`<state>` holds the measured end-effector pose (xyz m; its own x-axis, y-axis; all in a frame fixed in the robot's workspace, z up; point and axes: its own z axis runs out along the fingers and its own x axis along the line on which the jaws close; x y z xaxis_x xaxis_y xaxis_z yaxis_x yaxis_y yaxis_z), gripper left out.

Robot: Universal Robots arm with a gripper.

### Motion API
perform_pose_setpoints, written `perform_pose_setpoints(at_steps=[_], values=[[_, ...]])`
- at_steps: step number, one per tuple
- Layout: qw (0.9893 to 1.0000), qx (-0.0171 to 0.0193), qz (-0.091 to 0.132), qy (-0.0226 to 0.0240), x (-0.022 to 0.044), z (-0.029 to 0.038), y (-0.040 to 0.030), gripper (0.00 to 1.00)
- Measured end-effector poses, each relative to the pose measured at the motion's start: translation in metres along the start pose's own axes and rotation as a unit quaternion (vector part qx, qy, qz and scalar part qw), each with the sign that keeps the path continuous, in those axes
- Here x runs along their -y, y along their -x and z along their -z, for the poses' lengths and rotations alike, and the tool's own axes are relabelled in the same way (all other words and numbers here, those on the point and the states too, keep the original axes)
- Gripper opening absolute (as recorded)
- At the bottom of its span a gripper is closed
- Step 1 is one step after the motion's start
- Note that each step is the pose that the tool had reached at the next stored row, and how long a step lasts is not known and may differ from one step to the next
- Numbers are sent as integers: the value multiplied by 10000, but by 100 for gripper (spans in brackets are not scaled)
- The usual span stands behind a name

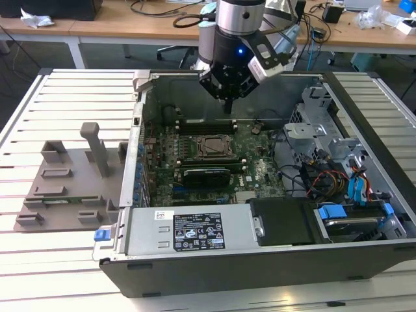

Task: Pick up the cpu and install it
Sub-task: 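Install the first cpu locking lever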

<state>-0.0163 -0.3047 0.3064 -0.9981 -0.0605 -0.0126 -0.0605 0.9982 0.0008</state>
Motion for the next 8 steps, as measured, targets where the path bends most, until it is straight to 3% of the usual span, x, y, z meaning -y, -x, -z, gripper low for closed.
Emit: perform_pose_setpoints(at_steps=[3,8], values=[[10000,0,0,-4,0,87,1,11],[10000,0,0,-3,0,99,1,11]])
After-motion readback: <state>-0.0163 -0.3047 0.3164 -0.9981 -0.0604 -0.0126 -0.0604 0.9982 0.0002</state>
